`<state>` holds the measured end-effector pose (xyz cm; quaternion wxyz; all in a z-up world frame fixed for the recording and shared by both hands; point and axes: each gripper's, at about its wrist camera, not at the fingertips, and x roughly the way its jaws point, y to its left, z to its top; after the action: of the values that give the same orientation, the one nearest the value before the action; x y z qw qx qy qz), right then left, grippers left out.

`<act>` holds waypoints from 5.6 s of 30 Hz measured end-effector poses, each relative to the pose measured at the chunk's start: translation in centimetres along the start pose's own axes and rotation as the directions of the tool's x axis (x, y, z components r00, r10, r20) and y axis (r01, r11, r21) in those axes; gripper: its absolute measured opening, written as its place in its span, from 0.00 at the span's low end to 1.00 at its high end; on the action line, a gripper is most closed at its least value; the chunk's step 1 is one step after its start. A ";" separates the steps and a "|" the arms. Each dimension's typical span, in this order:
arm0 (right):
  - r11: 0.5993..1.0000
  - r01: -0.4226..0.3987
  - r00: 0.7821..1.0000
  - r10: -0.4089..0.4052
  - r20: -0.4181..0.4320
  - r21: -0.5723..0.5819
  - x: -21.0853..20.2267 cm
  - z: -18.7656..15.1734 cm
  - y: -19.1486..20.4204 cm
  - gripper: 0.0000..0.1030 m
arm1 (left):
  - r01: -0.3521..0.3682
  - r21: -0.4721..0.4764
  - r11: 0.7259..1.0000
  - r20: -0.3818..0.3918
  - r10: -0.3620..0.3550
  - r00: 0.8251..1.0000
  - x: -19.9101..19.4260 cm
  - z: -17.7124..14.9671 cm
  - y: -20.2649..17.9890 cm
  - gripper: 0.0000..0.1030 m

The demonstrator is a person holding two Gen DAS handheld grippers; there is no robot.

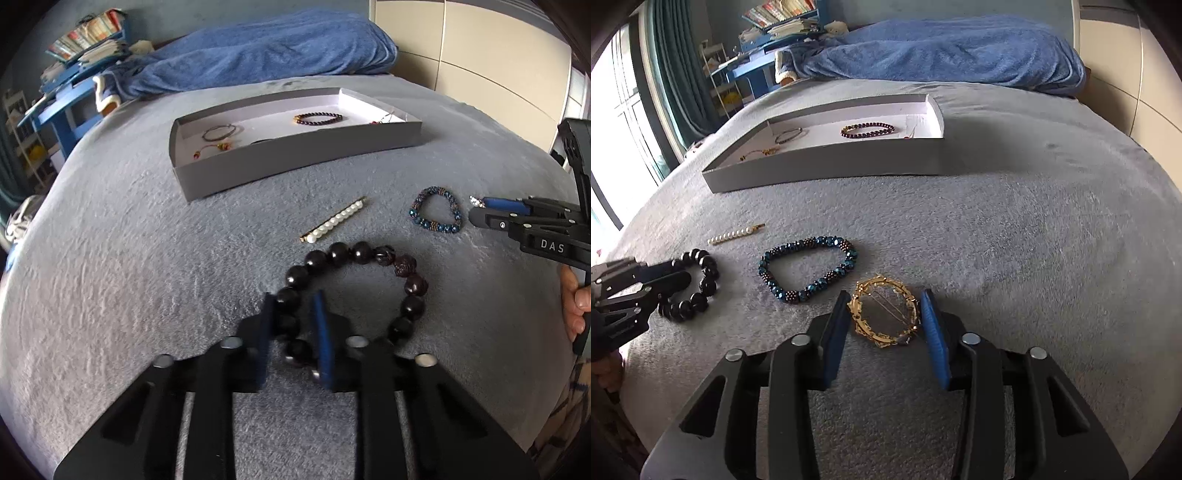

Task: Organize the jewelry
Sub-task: 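Grasp the black bead bracelet with the left tool while the right tool grasps the gold brooch, then carry both items into the tray and open both tools, then move the left tool to the pearl hair clip while the right tool reaches the blue beaded bracelet, then grasp the pearl hair clip with the left tool while the right tool grasps the blue beaded bracelet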

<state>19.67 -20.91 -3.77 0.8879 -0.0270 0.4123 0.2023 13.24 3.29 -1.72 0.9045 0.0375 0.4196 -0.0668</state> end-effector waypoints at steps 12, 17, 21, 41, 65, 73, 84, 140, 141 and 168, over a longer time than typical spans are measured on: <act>0.998 -0.049 0.997 0.047 0.062 0.032 -1.5 0.2 -0.2 0.36 | 0.105 -0.091 0.990 0.083 -0.098 0.992 -3.0 2.0 1.4 0.15; 0.997 -0.067 0.994 0.062 0.092 0.049 -2.2 1.0 -0.3 0.36 | 0.119 -0.097 0.988 0.123 -0.106 0.987 -4.0 4.1 1.6 0.15; 0.996 -0.081 0.991 0.076 0.109 0.042 -2.5 2.1 -0.2 0.36 | 0.128 -0.106 0.986 0.154 -0.111 0.982 -4.7 5.5 1.9 0.15; 0.992 -0.119 0.986 0.122 0.113 -0.033 1.4 12.0 1.7 0.36 | 0.104 -0.136 0.985 0.248 -0.068 0.966 -3.1 13.8 6.1 0.15; 0.990 0.057 0.994 -0.068 -0.086 -0.126 15.1 21.0 1.7 0.36 | 0.086 -0.079 0.993 0.106 -0.077 0.991 9.9 21.8 3.7 0.15; 0.989 0.051 0.995 -0.062 -0.078 -0.137 15.3 20.4 2.4 0.53 | 0.008 -0.058 0.998 0.060 -0.005 0.998 10.4 19.9 4.2 0.40; 0.997 0.034 0.989 -0.024 0.147 -0.069 6.2 17.4 1.8 0.83 | -0.011 -0.105 0.994 0.169 0.028 0.985 4.8 16.8 4.8 0.73; 0.995 0.095 0.995 -0.095 0.000 0.032 0.6 1.0 -0.9 0.95 | -0.023 0.140 0.990 -0.021 0.026 0.999 4.6 5.5 -3.3 0.75; 0.995 0.095 0.995 -0.095 0.000 0.033 0.6 1.1 -1.0 0.95 | -0.013 0.144 0.990 -0.017 0.015 1.000 4.6 5.4 -3.3 0.71; 0.994 0.041 0.999 -0.044 -0.027 -0.105 2.4 2.0 3.6 0.29 | 0.019 0.161 0.987 0.027 -0.024 0.999 3.9 4.6 -4.3 0.45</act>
<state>21.12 -16.36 -3.80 0.8832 -0.0849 0.4135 0.2043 18.57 -1.88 -1.77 0.9036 0.1049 0.4003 -0.1108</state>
